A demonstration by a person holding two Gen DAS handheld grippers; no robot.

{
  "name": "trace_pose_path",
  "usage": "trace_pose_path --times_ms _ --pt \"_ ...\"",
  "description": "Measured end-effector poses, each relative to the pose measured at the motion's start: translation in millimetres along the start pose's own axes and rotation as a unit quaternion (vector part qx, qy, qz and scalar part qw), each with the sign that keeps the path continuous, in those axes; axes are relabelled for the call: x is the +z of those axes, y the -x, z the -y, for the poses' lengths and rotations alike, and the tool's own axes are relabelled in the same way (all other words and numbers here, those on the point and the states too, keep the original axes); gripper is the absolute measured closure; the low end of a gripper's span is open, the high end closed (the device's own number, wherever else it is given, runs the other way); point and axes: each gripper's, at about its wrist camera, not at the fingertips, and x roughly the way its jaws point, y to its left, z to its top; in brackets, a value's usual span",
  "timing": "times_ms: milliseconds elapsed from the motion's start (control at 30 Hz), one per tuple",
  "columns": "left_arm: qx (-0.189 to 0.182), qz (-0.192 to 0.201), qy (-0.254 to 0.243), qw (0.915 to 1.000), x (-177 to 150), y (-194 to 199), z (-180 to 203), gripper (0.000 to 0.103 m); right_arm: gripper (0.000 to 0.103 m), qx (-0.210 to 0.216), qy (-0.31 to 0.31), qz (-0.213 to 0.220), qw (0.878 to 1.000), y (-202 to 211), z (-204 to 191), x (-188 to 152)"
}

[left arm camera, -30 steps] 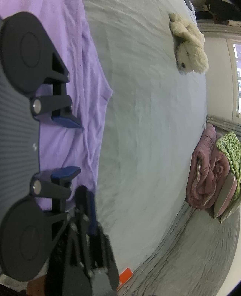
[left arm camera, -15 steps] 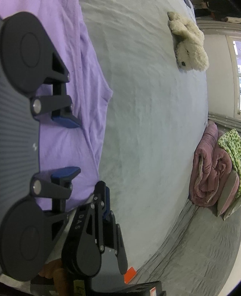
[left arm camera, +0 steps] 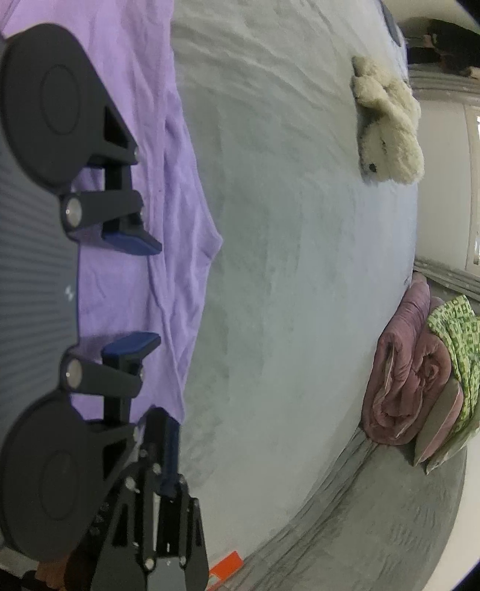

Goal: Fold clothes

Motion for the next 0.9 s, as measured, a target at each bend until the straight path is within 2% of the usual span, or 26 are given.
trace_pose_path --times_ms 33,167,433,900 --pt "0.002 0.001 -0.003 1.0 -1 -1 1 0.055 0.097 -0.01 -0.003 -0.011 1.0 -5 1 -1" --pt "0.006 0.004 -0.002 1.0 -1 0 0 0.055 0.096 -0.02 -0.026 -0.005 0.999 -3 5 0" --pt "0.027 0.008 -0.008 0.9996 -3 5 -5 0.056 0.089 -0.018 -0.006 -0.002 1.0 5 -11 -5" --pt "0.062 0.014 -0.011 0.9979 -9 15 -20 0.056 0.086 -0.034 0.012 -0.006 0.999 5 -27 -11"
